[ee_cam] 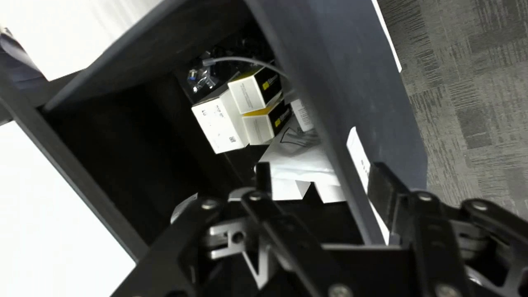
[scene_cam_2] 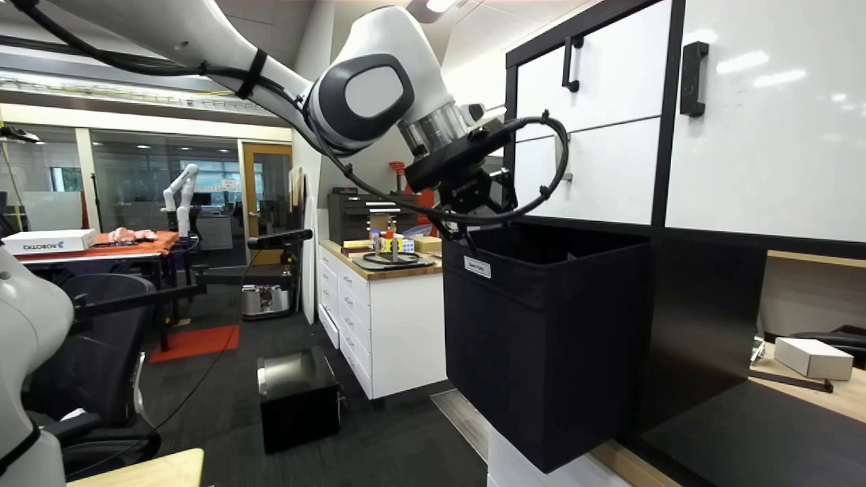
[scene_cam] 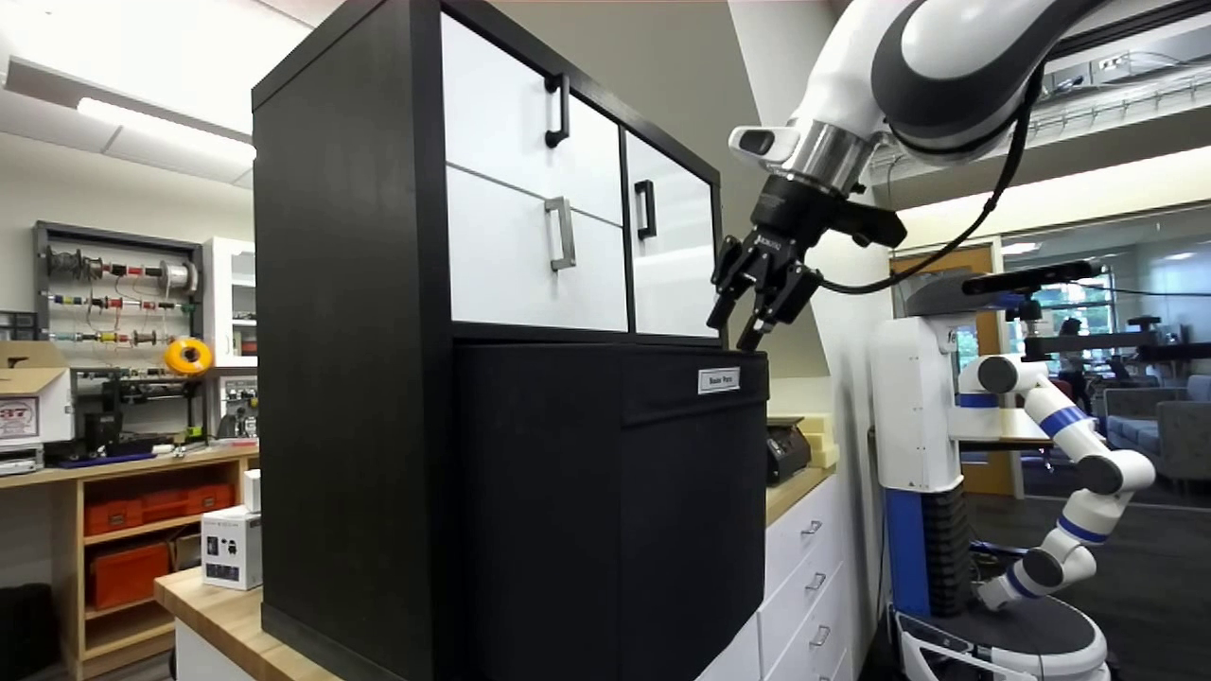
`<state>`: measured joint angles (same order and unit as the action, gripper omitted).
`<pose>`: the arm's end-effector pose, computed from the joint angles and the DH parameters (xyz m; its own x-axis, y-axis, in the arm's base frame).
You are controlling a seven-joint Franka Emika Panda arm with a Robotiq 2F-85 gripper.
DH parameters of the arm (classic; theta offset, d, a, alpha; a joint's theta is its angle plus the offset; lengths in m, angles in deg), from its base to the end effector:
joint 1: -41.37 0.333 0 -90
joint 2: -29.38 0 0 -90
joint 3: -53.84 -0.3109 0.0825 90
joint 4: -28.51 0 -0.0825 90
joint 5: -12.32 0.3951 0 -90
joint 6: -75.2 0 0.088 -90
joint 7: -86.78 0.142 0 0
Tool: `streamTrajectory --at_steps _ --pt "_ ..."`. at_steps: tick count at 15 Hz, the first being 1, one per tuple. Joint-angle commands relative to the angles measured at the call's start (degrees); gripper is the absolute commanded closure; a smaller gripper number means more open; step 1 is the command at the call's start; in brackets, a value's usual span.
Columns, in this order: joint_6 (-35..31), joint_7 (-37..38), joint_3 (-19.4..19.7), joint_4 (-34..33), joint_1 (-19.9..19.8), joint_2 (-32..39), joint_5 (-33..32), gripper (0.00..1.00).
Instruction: Pull out the black storage bin from underneath the cabinet
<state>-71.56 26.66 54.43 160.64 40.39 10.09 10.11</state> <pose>0.5234 -0.0148 0.5076 0.4238 0.8706 0.2499 0.7139 -0.4909 0.4995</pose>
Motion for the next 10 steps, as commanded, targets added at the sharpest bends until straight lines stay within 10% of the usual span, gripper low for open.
streamTrajectory --at_steps 1,10 --pt "4.4 5.5 -1.2 -3.3 1.5 -3.4 -4.8 0.05" --pt "37.2 27.2 -6.4 -16.2 3.3 -4.1 -7.6 0.0"
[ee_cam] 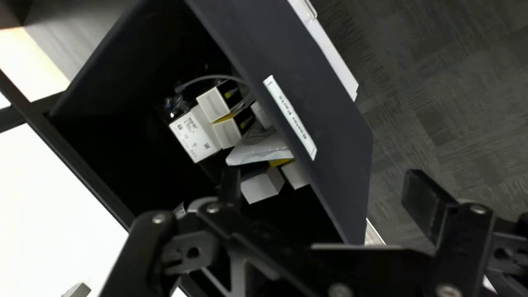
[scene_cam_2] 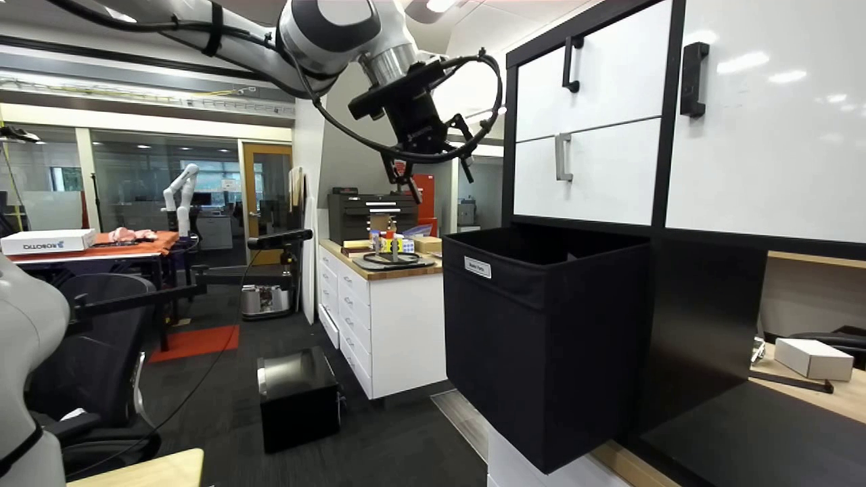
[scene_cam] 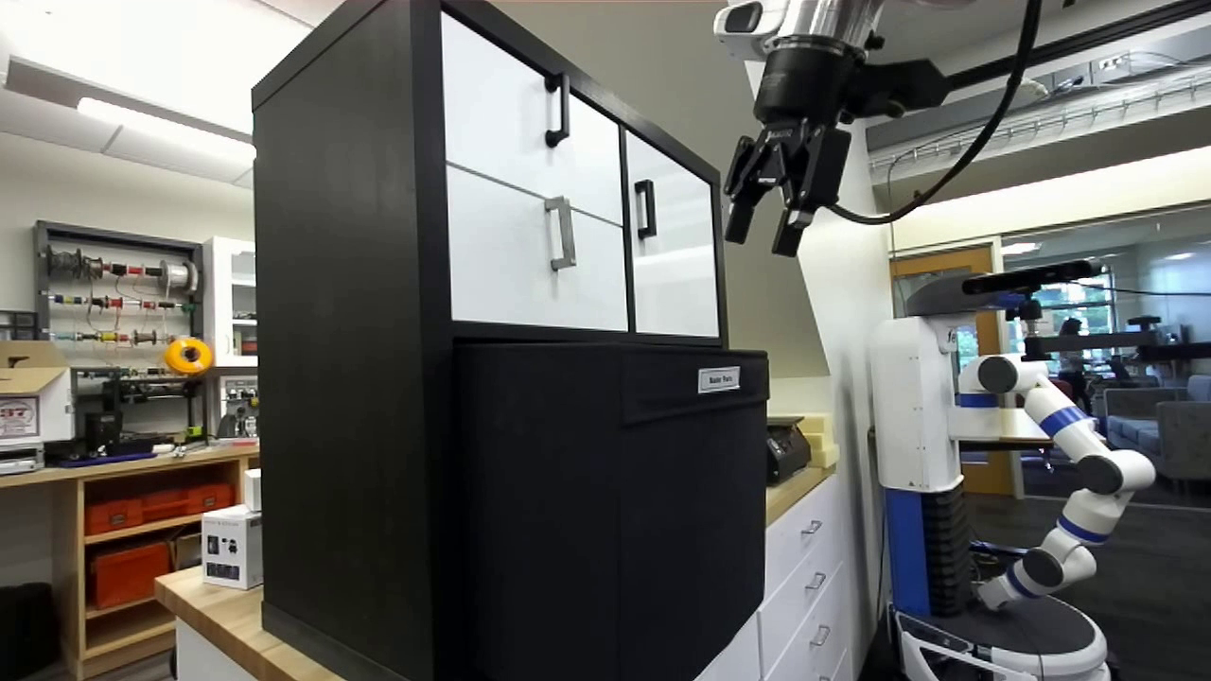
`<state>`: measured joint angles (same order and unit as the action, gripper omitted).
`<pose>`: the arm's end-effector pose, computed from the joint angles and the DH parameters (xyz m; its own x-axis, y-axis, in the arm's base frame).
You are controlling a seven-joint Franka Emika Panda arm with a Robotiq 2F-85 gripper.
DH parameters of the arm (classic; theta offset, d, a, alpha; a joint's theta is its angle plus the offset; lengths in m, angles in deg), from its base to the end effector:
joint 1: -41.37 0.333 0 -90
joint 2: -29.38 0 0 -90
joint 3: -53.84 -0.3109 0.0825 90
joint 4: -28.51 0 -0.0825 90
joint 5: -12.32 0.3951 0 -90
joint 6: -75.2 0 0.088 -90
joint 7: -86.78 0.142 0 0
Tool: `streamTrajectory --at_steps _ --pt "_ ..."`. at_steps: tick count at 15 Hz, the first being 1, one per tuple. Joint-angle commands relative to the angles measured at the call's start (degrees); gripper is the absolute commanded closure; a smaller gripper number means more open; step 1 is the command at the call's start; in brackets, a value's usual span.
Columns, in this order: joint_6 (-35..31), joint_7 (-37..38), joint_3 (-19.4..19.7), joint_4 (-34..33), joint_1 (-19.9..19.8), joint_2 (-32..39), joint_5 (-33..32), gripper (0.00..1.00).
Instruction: Pull out the black storage bin from underneath the cabinet
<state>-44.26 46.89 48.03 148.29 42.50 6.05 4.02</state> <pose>0.4886 0.0542 0.5926 0.6129 0.7706 0.1749 0.6779 -0.6265 0.3847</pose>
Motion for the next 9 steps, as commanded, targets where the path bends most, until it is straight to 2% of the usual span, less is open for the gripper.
streamTrajectory --at_steps 1,5,6,9 --pt "13.7 9.0 0.2 -4.9 1.5 -0.1 -1.2 0.0" --pt "25.6 16.0 1.8 -7.6 1.8 -0.5 0.8 0.0" --pt "21.0 12.9 2.0 -6.2 2.9 0.1 -0.6 0.0" --pt "23.8 14.7 2.5 -7.1 2.6 0.1 -0.4 0.0"
